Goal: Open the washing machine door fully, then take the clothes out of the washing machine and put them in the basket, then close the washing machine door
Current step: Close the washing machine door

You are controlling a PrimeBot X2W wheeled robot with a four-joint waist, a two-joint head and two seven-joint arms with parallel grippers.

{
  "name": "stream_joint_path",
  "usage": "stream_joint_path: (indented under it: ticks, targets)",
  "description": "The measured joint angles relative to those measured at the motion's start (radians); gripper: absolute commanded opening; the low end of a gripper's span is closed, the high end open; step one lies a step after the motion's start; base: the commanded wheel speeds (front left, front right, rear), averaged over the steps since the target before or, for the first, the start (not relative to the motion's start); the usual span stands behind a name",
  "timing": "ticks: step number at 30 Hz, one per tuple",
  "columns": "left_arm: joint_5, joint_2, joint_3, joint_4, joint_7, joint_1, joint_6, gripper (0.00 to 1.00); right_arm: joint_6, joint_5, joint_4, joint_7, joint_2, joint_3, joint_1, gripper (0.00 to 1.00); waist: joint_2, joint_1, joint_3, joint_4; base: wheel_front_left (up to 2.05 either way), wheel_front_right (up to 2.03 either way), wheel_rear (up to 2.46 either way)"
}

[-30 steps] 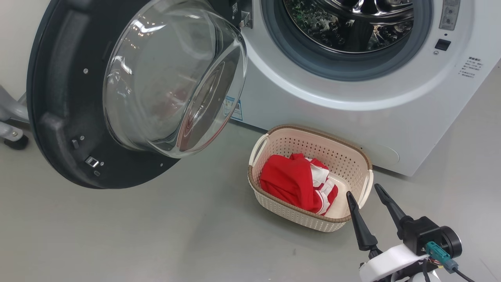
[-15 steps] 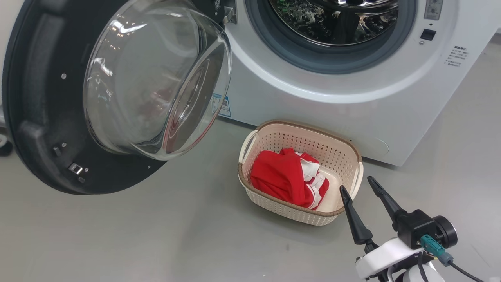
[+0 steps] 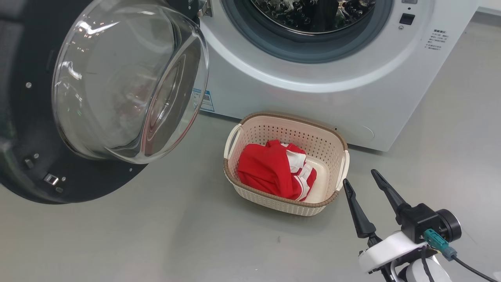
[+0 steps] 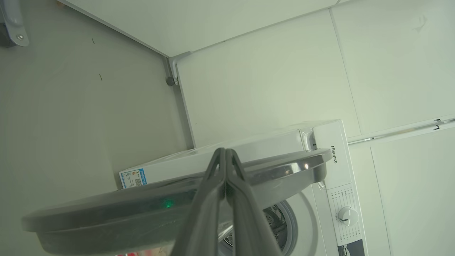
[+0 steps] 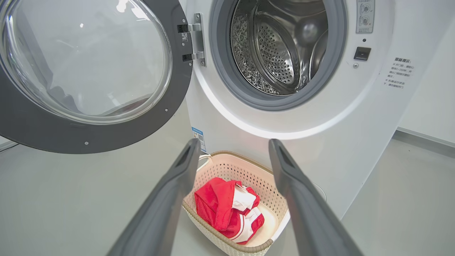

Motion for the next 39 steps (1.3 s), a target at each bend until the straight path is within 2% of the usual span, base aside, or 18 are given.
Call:
stream_joint_path:
  ticks: [10, 22, 34, 39]
  targets:
    - [-0.029, -0.001, -0.037, 0.059, 0.067, -0.04, -0.007, 0.0, 0.0, 0.0, 0.0, 0.0, -0.002, -0.008, -0.002, 1.0, 0.0, 0.0, 0.017, -0.016, 0.0, 0.0, 0.0]
    - [-0.058, 0.005, -0.059, 0.093, 0.163, -0.046, -0.042, 0.0, -0.001, 0.0, -0.001, 0.0, -0.002, -0.011, -0.019, 1.0, 0.0, 0.0, 0.03, -0.023, 0.0, 0.0, 0.0]
    - [-0.1, 0.003, -0.077, 0.093, 0.263, -0.039, -0.095, 0.0, -0.001, 0.0, -0.001, 0.0, -0.001, -0.008, -0.038, 1.0, 0.0, 0.0, 0.025, -0.05, 0.0, 0.0, 0.0]
    - [-0.117, 0.0, -0.083, 0.075, 0.305, -0.011, -0.136, 0.0, -0.001, 0.0, -0.002, 0.0, 0.001, -0.01, -0.04, 1.0, 0.0, 0.0, 0.025, -0.068, 0.0, 0.0, 0.0]
